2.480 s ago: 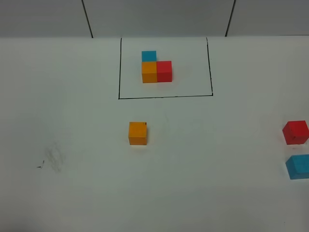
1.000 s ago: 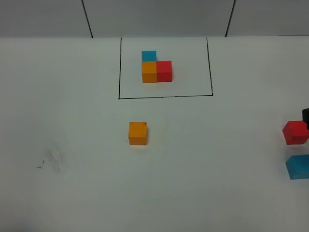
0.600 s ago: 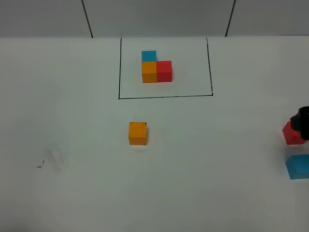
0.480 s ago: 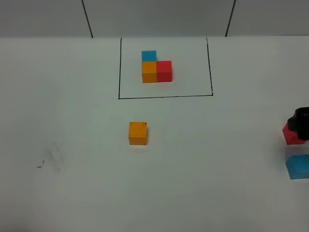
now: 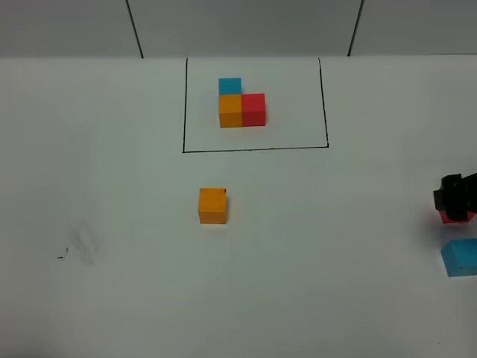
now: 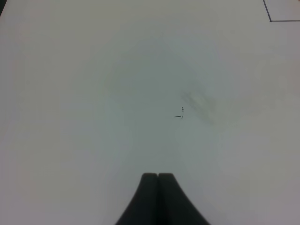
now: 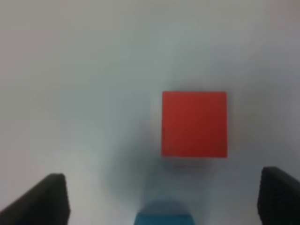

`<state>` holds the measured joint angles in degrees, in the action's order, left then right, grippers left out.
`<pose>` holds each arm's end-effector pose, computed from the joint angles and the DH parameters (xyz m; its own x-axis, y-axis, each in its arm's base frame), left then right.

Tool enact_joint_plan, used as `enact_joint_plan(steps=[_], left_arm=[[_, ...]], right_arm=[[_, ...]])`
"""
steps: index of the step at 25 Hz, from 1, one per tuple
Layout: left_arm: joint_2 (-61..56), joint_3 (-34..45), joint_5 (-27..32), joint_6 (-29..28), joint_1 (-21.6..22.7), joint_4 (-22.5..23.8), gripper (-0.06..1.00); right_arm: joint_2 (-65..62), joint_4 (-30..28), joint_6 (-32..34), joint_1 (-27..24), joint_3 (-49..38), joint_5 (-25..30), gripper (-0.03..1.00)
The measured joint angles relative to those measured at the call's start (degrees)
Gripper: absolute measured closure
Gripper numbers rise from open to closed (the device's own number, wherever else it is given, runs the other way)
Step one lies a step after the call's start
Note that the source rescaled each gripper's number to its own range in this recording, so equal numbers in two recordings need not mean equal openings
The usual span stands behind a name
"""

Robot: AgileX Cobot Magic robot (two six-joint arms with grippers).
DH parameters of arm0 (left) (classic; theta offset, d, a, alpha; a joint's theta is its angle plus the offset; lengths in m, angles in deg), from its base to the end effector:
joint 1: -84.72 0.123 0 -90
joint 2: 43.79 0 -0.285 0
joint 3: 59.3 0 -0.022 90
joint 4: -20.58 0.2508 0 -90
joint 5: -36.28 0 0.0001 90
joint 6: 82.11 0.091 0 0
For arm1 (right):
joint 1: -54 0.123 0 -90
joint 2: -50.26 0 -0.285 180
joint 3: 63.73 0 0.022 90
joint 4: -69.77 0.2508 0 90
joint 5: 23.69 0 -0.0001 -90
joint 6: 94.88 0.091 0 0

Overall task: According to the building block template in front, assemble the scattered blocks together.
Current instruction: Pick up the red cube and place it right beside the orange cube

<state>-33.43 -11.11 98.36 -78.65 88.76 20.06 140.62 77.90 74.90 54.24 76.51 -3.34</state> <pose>0.0004 -0.0007 0.2774 -0.5110 0.0202 -0.8594 -0.0350 0.9984 0.0442 0.2527 0.0055 0.1842 -0.8663 -0.0488 -0.4972 -0.0678 0.9975 0.0203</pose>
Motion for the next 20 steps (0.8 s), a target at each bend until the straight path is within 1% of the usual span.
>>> enact_joint_plan(steps=[7,10,12,20], left_arm=[[0.00,0.00,0.00,0.00,0.00,0.00,0.94],[0.00,0.00,0.00,0.00,0.00,0.00,0.94],[0.00,0.00,0.00,0.00,0.00,0.00,0.94],[0.00,0.00,0.00,0.00,0.00,0.00,0.94]], right_arm=[[1.92,-2.43,0.00,0.00,0.00,-1.95,0.09],[2.03,-2.48,0.13,0.00,0.00,-3.16,0.09],[2.09,-2.43,0.18,0.00,0.00,-3.62,0.12],[2.09,-1.50,0.30,0.00,0.00,-4.37,0.32]])
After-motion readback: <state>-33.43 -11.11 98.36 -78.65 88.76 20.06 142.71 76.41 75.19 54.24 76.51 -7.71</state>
